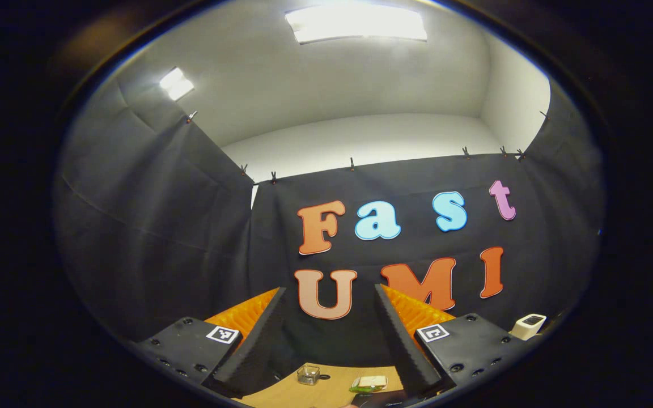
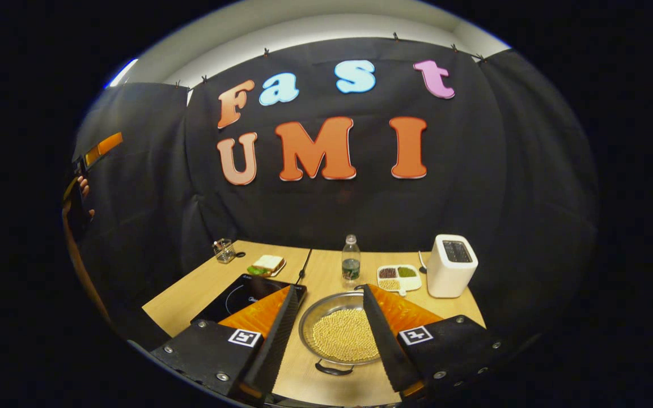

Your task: First push the handle of the pot to place it horizontally, then grasp the pot with both hands and set it on the induction cooktop.

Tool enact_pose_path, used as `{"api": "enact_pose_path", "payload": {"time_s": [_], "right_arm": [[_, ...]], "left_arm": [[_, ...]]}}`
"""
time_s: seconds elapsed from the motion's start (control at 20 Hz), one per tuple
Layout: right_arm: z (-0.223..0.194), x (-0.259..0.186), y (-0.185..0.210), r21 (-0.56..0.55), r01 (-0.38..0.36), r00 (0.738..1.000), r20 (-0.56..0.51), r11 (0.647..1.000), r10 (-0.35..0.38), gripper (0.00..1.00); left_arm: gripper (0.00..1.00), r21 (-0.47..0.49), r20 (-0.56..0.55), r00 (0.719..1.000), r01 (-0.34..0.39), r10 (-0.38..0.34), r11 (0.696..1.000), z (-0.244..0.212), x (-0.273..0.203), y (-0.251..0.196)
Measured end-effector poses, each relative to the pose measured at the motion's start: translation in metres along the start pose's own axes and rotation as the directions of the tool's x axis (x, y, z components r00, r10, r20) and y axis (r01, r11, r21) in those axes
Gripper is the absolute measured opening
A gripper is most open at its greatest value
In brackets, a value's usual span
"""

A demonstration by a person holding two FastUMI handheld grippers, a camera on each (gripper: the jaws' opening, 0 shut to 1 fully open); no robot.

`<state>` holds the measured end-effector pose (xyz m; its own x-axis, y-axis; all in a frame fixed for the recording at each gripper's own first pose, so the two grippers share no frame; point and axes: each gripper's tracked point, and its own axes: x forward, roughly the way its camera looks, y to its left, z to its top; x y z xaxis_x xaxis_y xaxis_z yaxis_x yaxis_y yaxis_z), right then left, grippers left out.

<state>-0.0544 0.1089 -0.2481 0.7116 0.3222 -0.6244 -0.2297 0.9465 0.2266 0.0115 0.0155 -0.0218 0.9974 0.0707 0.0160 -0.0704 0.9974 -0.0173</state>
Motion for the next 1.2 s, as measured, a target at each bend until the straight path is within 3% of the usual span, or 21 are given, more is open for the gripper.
{"api": "enact_pose_path", "payload": {"time_s": [0.25,0.4,0.45,0.5,0.75,1.05,1.2], "right_arm": [[-0.057,0.025,0.015,0.016,-0.047,0.981,-0.188,0.999,0.049,0.47],[-0.090,0.040,0.028,0.031,-0.085,0.951,-0.295,0.996,0.090,0.39],[-0.101,0.042,0.031,0.036,-0.094,0.940,-0.326,0.995,0.101,0.31],[-0.112,0.045,0.034,0.041,-0.099,0.928,-0.357,0.994,0.108,0.33],[-0.155,0.062,0.043,0.069,-0.108,0.869,-0.479,0.992,0.128,0.16],[-0.195,0.073,0.053,0.139,-0.085,0.795,-0.587,0.987,0.151,0.02],[-0.209,0.083,0.053,0.149,-0.077,0.771,-0.618,0.986,0.154,0.00]], "left_arm": [[0.99,0.001,-0.010,1.000,0.002,-0.002,1.000,-0.005,0.002,0.000],[0.99,0.002,-0.018,1.000,-0.001,0.001,1.000,-0.010,0.004,0.002],[0.99,0.003,-0.022,1.000,-0.001,0.001,1.000,-0.013,0.004,0.003],[0.99,0.004,-0.027,1.000,-0.004,0.004,1.000,-0.014,0.005,0.004],[0.99,0.018,-0.061,0.998,-0.012,0.013,1.000,-0.030,0.009,0.008],[0.99,0.029,-0.091,0.996,-0.014,0.016,0.999,-0.047,0.010,0.011],[0.98,0.018,-0.108,0.994,-0.007,0.009,1.000,-0.054,0.006,0.013]]}}
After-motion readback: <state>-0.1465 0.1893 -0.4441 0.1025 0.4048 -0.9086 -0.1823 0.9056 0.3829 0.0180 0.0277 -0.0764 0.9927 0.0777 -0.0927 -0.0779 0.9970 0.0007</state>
